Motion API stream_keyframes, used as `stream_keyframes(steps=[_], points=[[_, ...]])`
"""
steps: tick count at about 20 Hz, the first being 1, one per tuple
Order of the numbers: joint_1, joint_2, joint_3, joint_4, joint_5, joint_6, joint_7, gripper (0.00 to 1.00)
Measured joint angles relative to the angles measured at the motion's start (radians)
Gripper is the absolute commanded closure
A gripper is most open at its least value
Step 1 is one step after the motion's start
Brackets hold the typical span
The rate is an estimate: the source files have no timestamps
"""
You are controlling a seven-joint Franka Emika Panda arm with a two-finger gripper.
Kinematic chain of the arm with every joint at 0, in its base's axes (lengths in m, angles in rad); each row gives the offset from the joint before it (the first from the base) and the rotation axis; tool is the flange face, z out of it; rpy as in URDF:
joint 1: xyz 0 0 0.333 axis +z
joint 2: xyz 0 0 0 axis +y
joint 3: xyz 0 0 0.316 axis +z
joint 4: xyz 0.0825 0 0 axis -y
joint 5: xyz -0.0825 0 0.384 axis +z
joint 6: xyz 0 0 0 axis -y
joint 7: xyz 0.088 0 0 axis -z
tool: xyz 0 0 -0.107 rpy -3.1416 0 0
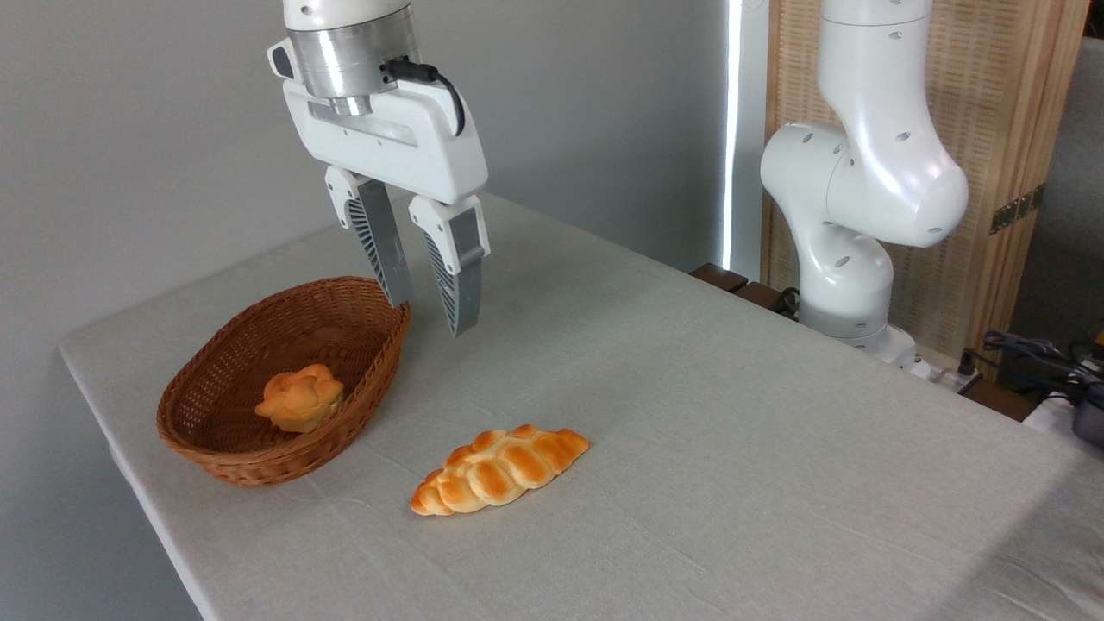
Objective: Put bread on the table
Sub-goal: 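Lower the open gripper into the basket around the round bread roll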
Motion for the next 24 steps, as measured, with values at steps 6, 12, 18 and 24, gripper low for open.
stream_keyframes(steps=[6, 12, 18, 24], points=[[-0.014, 0.046, -0.109, -0.001, -0.037, 0.077, -0.136, 0.0], [-0.016, 0.123, -0.2, -0.005, -0.07, 0.278, -0.358, 0.0], [-0.018, 0.243, -0.228, -0.007, -0.07, 0.49, -0.515, 0.0], [-0.058, 0.334, -0.23, -0.007, 0.01, 0.519, -0.531, 0.0]])
